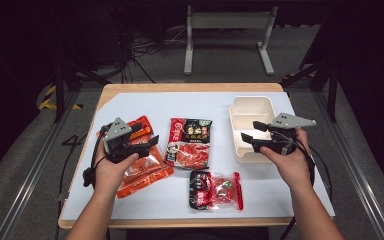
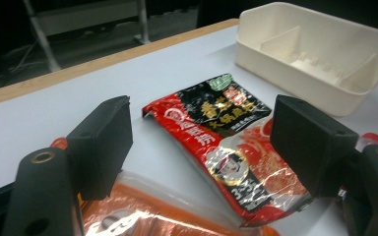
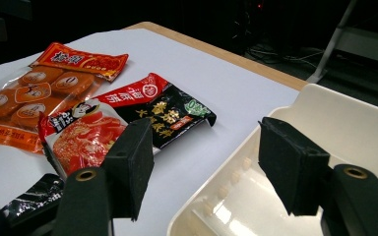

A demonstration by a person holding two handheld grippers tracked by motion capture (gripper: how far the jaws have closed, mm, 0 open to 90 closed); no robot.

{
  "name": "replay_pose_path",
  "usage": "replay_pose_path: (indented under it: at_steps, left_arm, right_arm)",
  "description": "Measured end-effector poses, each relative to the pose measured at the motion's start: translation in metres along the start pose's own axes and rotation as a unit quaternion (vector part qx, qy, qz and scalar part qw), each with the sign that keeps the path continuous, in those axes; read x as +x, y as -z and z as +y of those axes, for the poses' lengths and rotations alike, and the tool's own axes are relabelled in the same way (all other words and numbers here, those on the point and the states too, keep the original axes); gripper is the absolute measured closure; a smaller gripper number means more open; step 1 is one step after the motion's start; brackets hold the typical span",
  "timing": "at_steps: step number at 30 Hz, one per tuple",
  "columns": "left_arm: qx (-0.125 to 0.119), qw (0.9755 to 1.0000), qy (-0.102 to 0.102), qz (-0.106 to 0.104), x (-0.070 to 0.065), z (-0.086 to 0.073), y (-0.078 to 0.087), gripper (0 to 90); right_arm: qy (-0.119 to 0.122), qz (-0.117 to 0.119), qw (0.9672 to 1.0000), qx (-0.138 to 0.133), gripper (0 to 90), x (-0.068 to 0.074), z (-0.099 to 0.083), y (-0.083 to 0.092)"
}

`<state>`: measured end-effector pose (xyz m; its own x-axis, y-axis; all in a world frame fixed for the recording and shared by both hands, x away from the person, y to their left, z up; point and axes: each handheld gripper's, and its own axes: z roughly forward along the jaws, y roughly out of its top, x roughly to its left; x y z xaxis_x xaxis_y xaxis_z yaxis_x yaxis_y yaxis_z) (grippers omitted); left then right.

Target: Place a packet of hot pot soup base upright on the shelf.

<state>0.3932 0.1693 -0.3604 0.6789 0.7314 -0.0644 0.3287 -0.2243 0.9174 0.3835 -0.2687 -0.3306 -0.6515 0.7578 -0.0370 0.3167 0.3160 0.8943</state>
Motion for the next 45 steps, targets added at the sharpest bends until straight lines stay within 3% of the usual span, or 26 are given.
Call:
replay_pose_path:
  at_steps: [2,7,8,10,16,22,30,33,34,35,43,45]
  left_arm:
    - [0.002,0.9999,0.006,-0.011,0.002,0.004,-0.003,25.9]
    - [0.002,0.9998,0.012,-0.012,0.007,0.008,-0.011,27.6]
    - [0.006,0.9995,0.018,-0.024,0.011,0.01,-0.015,27.2]
    - [0.014,0.9992,0.024,-0.029,0.012,0.012,-0.019,25.8]
    - [0.026,0.999,0.014,-0.035,0.018,0.019,-0.034,19.8]
    - [0.025,0.9983,0.008,-0.053,0.027,0.034,-0.051,24.6]
    - [0.027,0.9984,0.0,-0.049,0.039,0.049,-0.072,24.9]
    - [0.029,0.9985,0.007,-0.047,0.042,0.049,-0.077,28.5]
    - [0.029,0.998,0.021,-0.052,0.046,0.05,-0.084,28.9]
    - [0.028,0.9979,0.023,-0.053,0.047,0.05,-0.087,29.2]
    - [0.033,0.9981,0.02,-0.049,0.052,0.044,-0.115,31.4]
    - [0.041,0.9977,0.028,-0.047,0.058,0.041,-0.124,31.6]
  right_arm:
    - [-0.001,-0.001,1.0,-0.001,38.5,0.0,0.0,0.001]
    - [0.001,-0.002,1.0,-0.002,38.2,-0.001,0.0,0.003]
    - [0.001,-0.005,1.0,-0.003,37.9,-0.001,0.0,0.005]
    - [0.002,-0.005,1.0,-0.003,37.7,-0.001,0.0,0.005]
    - [0.002,-0.01,0.9999,-0.002,36.9,-0.002,-0.002,0.01]
    - [-0.003,-0.019,0.9998,-0.001,36.6,-0.003,-0.006,0.018]
    - [-0.008,-0.026,0.9996,0.002,36.9,-0.005,-0.011,0.023]
    - [-0.005,-0.021,0.9998,0.0,40.7,-0.005,-0.012,0.023]
    - [-0.005,-0.011,0.9999,0.0,43.2,-0.004,-0.013,0.022]
    - [-0.004,-0.008,1.0,0.0,43.3,-0.004,-0.013,0.022]
    - [0.0,0.013,0.9996,-0.026,45.8,-0.001,-0.013,0.021]
    - [0.004,0.02,0.9991,-0.037,45.9,0.0,-0.013,0.021]
